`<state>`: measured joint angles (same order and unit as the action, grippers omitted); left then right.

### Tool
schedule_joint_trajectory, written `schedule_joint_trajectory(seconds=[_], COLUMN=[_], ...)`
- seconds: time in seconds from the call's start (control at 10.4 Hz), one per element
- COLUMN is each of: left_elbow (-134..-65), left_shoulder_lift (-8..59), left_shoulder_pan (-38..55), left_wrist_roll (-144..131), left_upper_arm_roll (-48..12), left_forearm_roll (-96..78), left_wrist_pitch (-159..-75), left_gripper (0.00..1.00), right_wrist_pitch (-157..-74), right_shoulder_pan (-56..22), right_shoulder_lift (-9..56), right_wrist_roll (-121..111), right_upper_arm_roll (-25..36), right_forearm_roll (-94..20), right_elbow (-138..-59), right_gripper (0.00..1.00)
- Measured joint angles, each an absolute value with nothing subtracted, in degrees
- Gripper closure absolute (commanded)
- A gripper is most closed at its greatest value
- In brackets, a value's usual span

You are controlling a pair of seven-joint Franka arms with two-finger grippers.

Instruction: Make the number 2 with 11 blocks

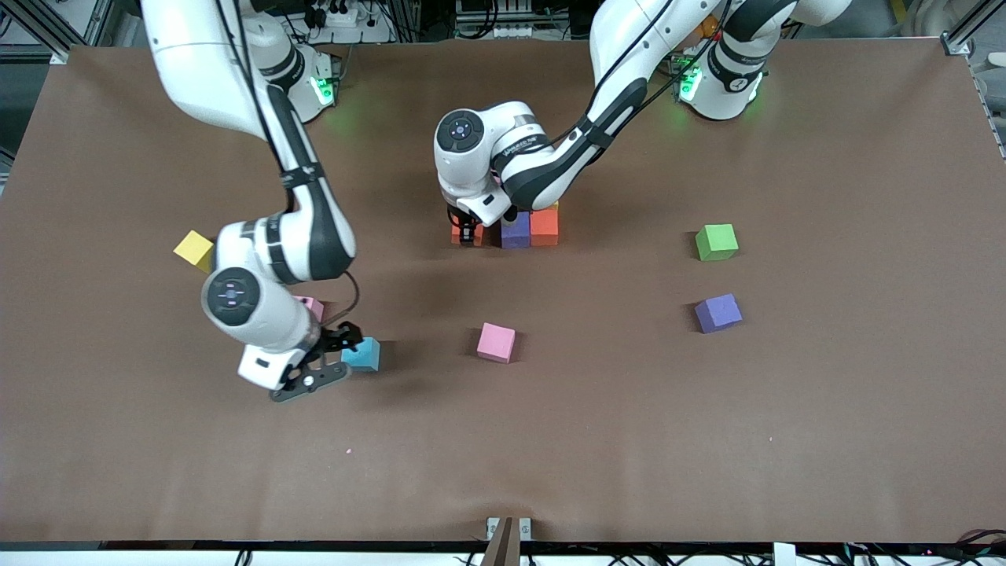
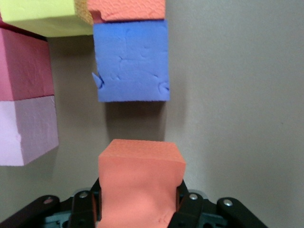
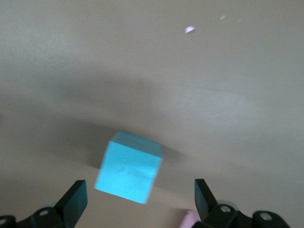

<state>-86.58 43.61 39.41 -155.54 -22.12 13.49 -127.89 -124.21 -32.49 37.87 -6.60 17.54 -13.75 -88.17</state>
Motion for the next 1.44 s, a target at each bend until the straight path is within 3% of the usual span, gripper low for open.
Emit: schedule_joint_trajectory(seconds=[0.29, 1.44], left_elbow=[-86.6, -87.5], left_shoulder_lift=[43.6, 44.1], left_shoulder_pan=[39.4, 39.5], left_wrist_roll=[-156.4, -157.4], left_upper_arm_roll=[-22.1, -21.3], left_forearm_roll=[13.5, 13.5], left_wrist_pitch=[-127.3, -126.0], left_gripper=[1.00, 1.00], right_wrist_pitch=[-124.2, -125.2], right_shoulder_pan=[-32.0, -31.2], right_shoulder_lift=[39.0, 45.0], right_wrist_roll=[-3.9, 3.2], right_upper_arm_roll=[17.1, 17.1], right_forearm_roll=[-20.3, -20.6], right_elbow=[-88.2, -86.3], right_gripper=[0.00, 0.00])
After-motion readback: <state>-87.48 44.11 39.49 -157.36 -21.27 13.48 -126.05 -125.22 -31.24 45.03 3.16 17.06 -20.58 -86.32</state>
